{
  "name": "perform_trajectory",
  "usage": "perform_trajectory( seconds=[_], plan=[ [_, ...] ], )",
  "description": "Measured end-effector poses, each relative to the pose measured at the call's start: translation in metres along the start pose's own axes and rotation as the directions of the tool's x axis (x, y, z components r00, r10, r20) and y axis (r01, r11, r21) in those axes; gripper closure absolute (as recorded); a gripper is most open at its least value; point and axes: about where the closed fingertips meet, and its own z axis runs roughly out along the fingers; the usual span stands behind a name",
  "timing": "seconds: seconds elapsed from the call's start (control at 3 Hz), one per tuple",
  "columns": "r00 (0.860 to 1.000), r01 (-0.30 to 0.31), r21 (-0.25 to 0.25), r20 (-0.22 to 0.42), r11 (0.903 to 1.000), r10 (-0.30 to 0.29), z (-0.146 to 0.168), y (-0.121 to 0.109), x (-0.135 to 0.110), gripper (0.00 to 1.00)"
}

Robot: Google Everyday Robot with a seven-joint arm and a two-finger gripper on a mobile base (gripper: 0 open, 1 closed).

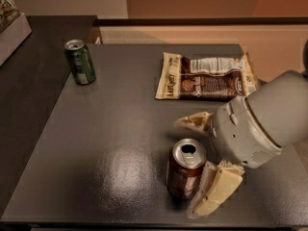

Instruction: Pick coke can

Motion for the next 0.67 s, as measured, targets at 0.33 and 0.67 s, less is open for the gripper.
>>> perform_trajectory(
  seconds=[0.33, 0.67],
  plan=[
    [1.0, -0.001, 0.01, 0.005, 1.0, 0.001, 0.0017, -0.0023, -0.0041, 0.39],
    [1.0, -0.005, 0.019, 0.007, 0.9998, 0.005, -0.0001, -0.0049, -0.009, 0.62]
  ],
)
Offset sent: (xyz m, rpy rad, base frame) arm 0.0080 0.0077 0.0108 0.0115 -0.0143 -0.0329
